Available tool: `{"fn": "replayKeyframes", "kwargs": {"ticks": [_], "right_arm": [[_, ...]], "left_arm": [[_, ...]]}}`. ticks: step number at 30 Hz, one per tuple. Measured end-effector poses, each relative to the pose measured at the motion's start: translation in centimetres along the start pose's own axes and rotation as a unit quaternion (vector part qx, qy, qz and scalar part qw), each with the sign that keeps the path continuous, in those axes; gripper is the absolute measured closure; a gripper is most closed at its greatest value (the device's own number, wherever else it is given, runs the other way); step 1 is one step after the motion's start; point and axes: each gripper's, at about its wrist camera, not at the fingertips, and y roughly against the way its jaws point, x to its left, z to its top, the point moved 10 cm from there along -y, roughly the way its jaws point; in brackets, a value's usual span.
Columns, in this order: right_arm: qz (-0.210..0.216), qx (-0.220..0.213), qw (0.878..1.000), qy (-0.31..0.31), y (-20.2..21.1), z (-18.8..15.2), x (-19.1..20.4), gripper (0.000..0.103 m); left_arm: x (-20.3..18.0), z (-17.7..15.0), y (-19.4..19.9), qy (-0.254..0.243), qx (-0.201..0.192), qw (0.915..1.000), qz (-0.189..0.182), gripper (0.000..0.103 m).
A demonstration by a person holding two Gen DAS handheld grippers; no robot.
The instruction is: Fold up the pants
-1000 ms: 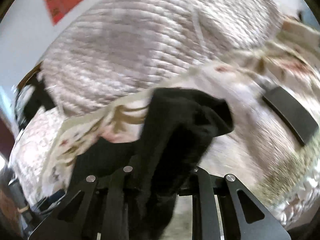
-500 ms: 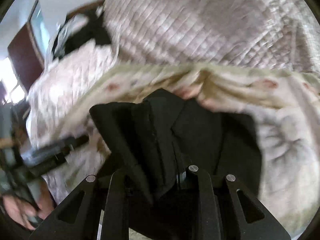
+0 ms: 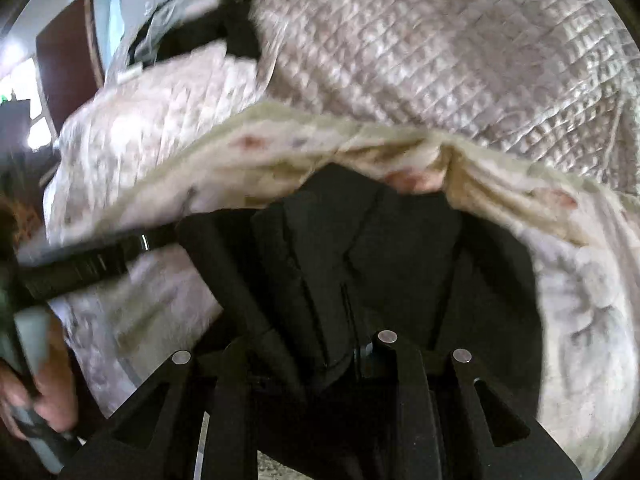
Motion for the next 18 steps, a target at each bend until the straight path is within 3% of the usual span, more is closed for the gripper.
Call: {"fn": "replayKeyframes", "kwargs": {"ticks": [7, 9, 13, 18], "right_arm": [[0.001, -0.016, 1.000, 0.007, 1.0, 0.5, 0.4, 0.078], [0.006, -0.006, 1.000, 0.017, 0.6, 0.0, 0.6, 0.073], [0.044, -0.012, 0.999, 0.022, 1.8, -0.3, 2.0, 0.049], [0.084, -0.023, 0.996, 0.014, 3.5, -0.6, 3.3, 0.048]], "left_arm": [[0.6, 0.0, -0.1, 0.010, 0.002, 0.9999, 0.005, 0.041], [0.4, 0.0, -0.2, 0.007, 0.003, 1.0000, 0.004, 0.041], [0.4, 0.0, -0.2, 0.004, 0.002, 1.0000, 0.004, 0.041], [0.8, 0.3, 0.1, 0.011, -0.005, 0.9999, 0.009, 0.041]]}}
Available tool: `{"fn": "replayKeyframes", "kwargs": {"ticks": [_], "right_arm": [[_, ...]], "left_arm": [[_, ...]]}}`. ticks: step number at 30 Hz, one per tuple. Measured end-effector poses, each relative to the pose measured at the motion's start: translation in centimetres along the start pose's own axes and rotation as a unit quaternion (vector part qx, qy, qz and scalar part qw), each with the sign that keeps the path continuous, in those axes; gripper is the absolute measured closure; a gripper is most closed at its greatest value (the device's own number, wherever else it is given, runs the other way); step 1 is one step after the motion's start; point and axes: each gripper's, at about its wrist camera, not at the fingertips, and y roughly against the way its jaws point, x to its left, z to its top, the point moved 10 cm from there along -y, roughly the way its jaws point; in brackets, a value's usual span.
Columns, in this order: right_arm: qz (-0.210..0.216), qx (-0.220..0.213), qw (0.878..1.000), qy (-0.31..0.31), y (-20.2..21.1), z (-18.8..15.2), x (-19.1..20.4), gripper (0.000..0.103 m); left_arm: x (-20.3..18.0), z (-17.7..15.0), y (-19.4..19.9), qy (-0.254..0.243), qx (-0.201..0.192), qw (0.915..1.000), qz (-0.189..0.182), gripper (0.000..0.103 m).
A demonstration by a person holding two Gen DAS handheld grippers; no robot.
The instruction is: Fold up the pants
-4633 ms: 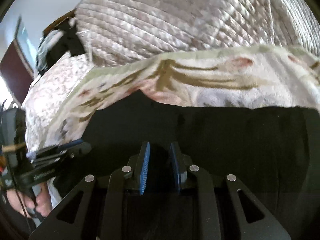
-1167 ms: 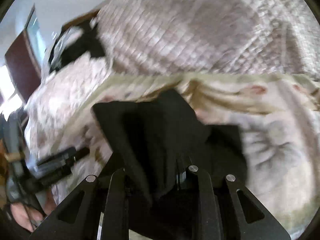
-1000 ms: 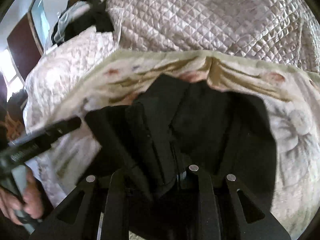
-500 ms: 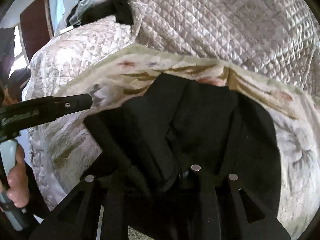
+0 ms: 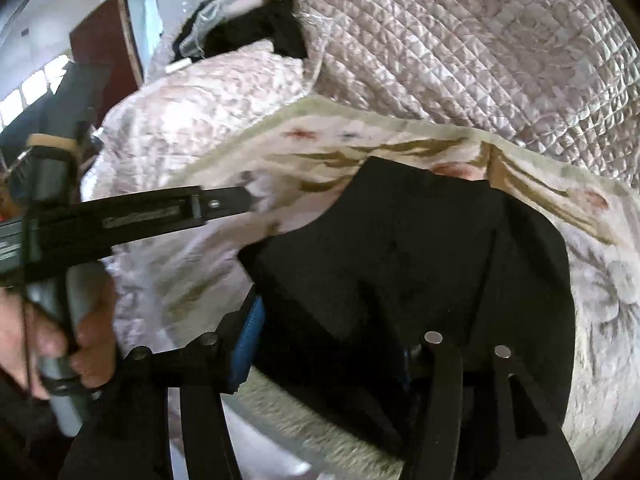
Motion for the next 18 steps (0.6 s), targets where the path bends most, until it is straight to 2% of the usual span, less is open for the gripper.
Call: {"fn": "replayKeyframes", "kwargs": {"ticks": [3, 6, 8, 10, 12, 13, 15, 18], "right_arm": [[0.034, -0.014, 0.999, -0.006, 1.3, 0.2, 0.6, 0.048], [0.026, -0.037, 0.999, -0.012, 2.5, 0.6, 0.1, 0.049], [0.000, -0.046, 0.998, -0.042, 2.8, 0.6, -1.8, 0.069], [-0.039, -0.038, 0.996, -0.076, 2.4, 0.0, -4.5, 0.079], [-0.052, -0.025, 0.994, -0.098, 1.7, -1.0, -6.0, 0.082], [-0.048, -0.007, 0.994, -0.101, 0.9, -1.9, -6.2, 0.084], [-0.048, -0.013, 0.995, -0.081, 0.8, -2.2, -5.7, 0.084], [-0.004, 0.000, 0.997, -0.073, 0.4, -2.4, -4.2, 0.084]], "left_arm": [[0.1, 0.1, 0.1, 0.002, -0.002, 1.0000, -0.002, 0.041], [-0.1, 0.1, 0.1, -0.001, -0.002, 1.0000, -0.004, 0.041], [-0.3, 0.1, 0.0, -0.004, -0.002, 1.0000, -0.005, 0.041], [-0.7, 0.0, 0.1, -0.009, -0.004, 0.9999, -0.007, 0.041], [-1.3, 0.0, 0.2, -0.015, -0.005, 0.9998, -0.009, 0.041], [-1.6, 0.0, 0.2, -0.018, -0.007, 0.9998, -0.011, 0.041], [-2.6, 0.1, 0.3, -0.025, -0.008, 0.9995, -0.019, 0.041], [-4.0, 0.0, 0.3, -0.035, -0.009, 0.9988, -0.032, 0.041]]}}
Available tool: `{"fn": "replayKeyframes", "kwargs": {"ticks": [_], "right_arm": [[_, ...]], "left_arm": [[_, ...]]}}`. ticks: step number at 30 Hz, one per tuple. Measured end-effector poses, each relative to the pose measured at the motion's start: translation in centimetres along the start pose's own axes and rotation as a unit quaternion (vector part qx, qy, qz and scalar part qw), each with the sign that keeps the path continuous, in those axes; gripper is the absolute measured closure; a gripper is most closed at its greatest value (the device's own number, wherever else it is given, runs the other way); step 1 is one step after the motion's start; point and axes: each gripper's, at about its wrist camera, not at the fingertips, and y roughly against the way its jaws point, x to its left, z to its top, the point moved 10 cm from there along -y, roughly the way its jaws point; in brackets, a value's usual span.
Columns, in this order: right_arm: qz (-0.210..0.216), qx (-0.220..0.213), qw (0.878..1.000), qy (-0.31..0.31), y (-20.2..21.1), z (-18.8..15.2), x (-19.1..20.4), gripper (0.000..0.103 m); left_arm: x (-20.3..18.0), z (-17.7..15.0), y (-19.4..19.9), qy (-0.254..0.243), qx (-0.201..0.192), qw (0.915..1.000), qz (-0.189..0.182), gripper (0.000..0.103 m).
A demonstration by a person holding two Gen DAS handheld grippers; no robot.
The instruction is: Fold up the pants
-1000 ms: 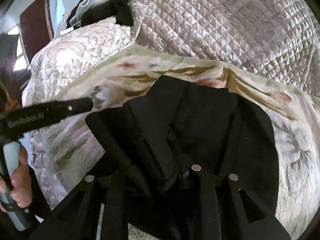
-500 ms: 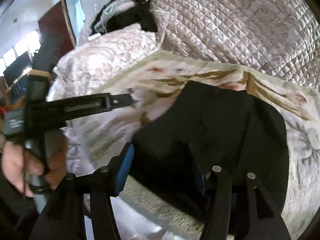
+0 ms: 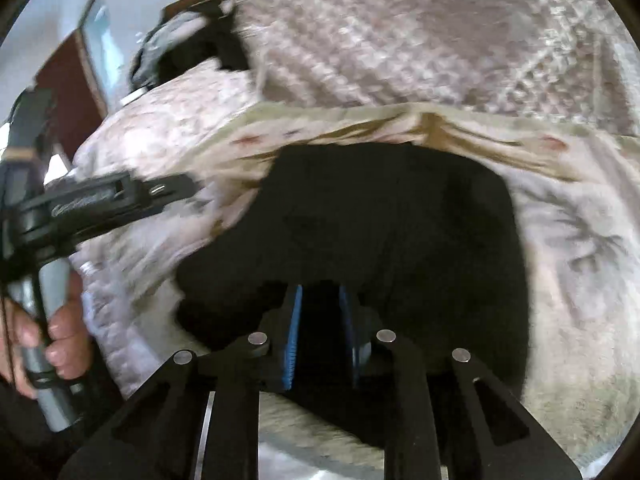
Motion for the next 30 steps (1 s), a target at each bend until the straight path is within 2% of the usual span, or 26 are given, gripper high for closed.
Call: {"fn": "replayKeyframes", "kwargs": {"ticks": [3, 5, 10, 14, 17, 19, 21, 24, 30], "right_arm": [[-0.004, -0.002, 1.000, 0.018, 0.0, -0.3, 0.5, 0.084], [0.005, -0.005, 1.000, 0.003, 0.5, 0.1, -0.1, 0.084], [-0.030, -0.040, 0.999, -0.020, 3.4, 2.2, -3.8, 0.084], [-0.062, -0.047, 0.995, -0.055, 4.1, 3.0, -7.6, 0.084], [-0.070, -0.040, 0.993, -0.080, 3.4, 2.8, -9.2, 0.084], [-0.068, -0.036, 0.993, -0.090, 3.0, 2.5, -9.5, 0.084], [-0.069, -0.036, 0.993, -0.087, 3.1, 2.6, -9.5, 0.084], [-0.071, -0.033, 0.993, -0.087, 3.3, 3.1, -9.7, 0.084], [-0.078, -0.008, 0.994, -0.078, 3.0, 4.6, -11.5, 0.084]], "left_arm": [[-1.8, 0.0, -0.3, -0.011, 0.004, 0.9998, -0.015, 0.041], [-3.0, -0.1, -0.3, -0.022, 0.003, 0.9994, -0.026, 0.043], [-5.1, -0.3, -0.6, -0.046, 0.005, 0.9979, -0.046, 0.063], [-6.5, -0.8, -0.9, -0.067, 0.011, 0.9963, -0.054, 0.081], [-7.2, -1.7, -1.0, -0.088, 0.012, 0.9947, -0.052, 0.085], [-7.5, -2.8, -1.6, -0.099, 0.027, 0.9934, -0.051, 0.085], [-7.2, -4.4, -2.7, -0.121, 0.052, 0.9908, -0.030, 0.088], [-7.3, -4.8, -2.6, -0.148, 0.038, 0.9881, -0.015, 0.088], [-5.9, -4.1, -2.4, -0.095, 0.044, 0.9940, -0.033, 0.089]]}}
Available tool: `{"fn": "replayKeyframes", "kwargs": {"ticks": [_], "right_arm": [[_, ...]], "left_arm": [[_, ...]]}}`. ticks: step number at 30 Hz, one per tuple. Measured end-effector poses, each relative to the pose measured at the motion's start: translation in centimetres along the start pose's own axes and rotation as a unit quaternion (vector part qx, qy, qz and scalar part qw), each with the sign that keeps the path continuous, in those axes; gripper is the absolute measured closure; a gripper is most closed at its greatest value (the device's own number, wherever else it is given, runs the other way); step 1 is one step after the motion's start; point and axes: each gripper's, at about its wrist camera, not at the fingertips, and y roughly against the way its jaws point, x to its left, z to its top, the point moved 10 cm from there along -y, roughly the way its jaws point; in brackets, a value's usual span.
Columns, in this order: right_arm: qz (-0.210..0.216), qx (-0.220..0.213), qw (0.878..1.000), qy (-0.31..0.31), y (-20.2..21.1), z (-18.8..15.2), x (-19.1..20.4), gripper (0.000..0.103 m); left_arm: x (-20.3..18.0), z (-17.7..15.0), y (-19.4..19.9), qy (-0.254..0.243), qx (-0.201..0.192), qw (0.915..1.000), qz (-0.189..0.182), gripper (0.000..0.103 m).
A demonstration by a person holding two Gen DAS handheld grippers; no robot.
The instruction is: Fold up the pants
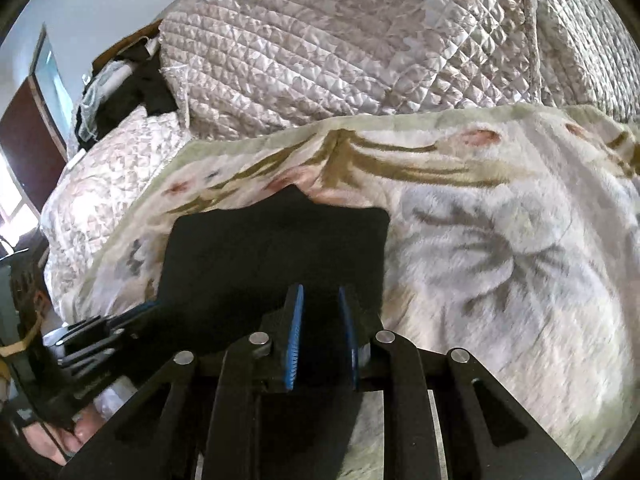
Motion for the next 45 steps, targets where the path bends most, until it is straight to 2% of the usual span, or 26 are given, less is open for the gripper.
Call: {"fn": "replayKeyframes", "kwargs": {"ticks": [3, 6, 9, 12, 15, 18, 21, 23, 26, 28, 30, 32, 36, 40, 42, 44, 45], "right_arm": [[0.000, 0.017, 1.000, 0.015, -0.9, 1.1, -0.4, 0.084], [0.005, 0.011, 1.000, 0.017, -1.3, 2.4, -0.5, 0.084], [0.014, 0.004, 1.000, 0.006, -2.1, 3.6, -0.9, 0.084], [0.018, 0.009, 1.000, 0.002, -3.1, 4.2, -1.1, 0.084], [0.016, 0.020, 1.000, 0.003, -4.3, 4.5, -1.3, 0.084], [0.013, 0.036, 0.999, -0.007, -5.8, 4.1, -2.0, 0.084], [0.013, 0.051, 0.999, -0.016, -7.2, 3.3, -2.5, 0.084], [0.011, 0.043, 0.999, -0.010, -7.5, 3.4, -2.5, 0.084], [0.014, 0.035, 0.999, -0.023, -7.1, 3.6, -2.6, 0.084], [0.011, 0.025, 0.999, -0.028, -6.0, 4.0, -2.5, 0.084], [0.011, 0.007, 0.999, -0.030, -4.6, 4.2, -2.4, 0.076], [0.018, -0.004, 0.999, -0.040, -3.5, 3.9, -2.2, 0.051], [0.015, -0.003, 0.999, -0.050, -2.5, 2.8, -2.2, 0.051], [0.016, 0.023, 0.998, -0.052, -3.7, 1.6, -2.1, 0.051], [0.014, 0.037, 0.998, -0.052, -4.7, 1.0, -2.2, 0.051], [0.014, 0.041, 0.998, -0.054, -5.1, 0.7, -2.2, 0.051], [0.012, 0.039, 0.998, -0.051, -5.2, 0.8, -2.2, 0.051]], "left_arm": [[0.8, 1.3, -0.1, 0.011, 0.003, 0.9999, 0.009, 0.088], [0.7, 3.5, -0.6, 0.013, 0.003, 0.9999, 0.003, 0.088], [-0.6, 5.8, -1.5, -0.012, 0.001, 0.9999, -0.001, 0.088], [-2.3, 7.2, -3.4, -0.045, 0.017, 0.9987, -0.014, 0.087], [-2.4, 7.4, -6.1, -0.067, 0.032, 0.9972, 0.006, 0.087], [-1.6, 6.7, -7.3, -0.064, 0.045, 0.9968, 0.010, 0.084], [-1.5, 6.0, -7.3, -0.068, 0.032, 0.9970, 0.021, 0.084], [-1.3, 5.8, -7.3, -0.060, 0.021, 0.9976, 0.026, 0.084], [-0.9, 6.0, -7.2, -0.029, 0.016, 0.9994, 0.009, 0.084], [-0.6, 6.3, -6.5, -0.027, 0.010, 0.9993, 0.023, 0.084], [-0.5, 6.5, -5.4, -0.033, 0.002, 0.9988, 0.035, 0.081], [0.0, 6.6, -4.4, -0.025, -0.008, 0.9990, 0.036, 0.063], [2.1, 6.2, -4.4, -0.005, -0.002, 0.9981, 0.062, 0.053], [2.4, 5.6, -5.8, 0.011, 0.021, 0.9987, 0.046, 0.050], [1.9, 5.6, -5.8, -0.004, 0.019, 0.9988, 0.044, 0.054], [1.1, 5.4, -5.8, -0.021, 0.019, 0.9991, 0.030, 0.085], [0.8, 5.2, -5.9, -0.026, 0.019, 0.9990, 0.032, 0.091]]}}
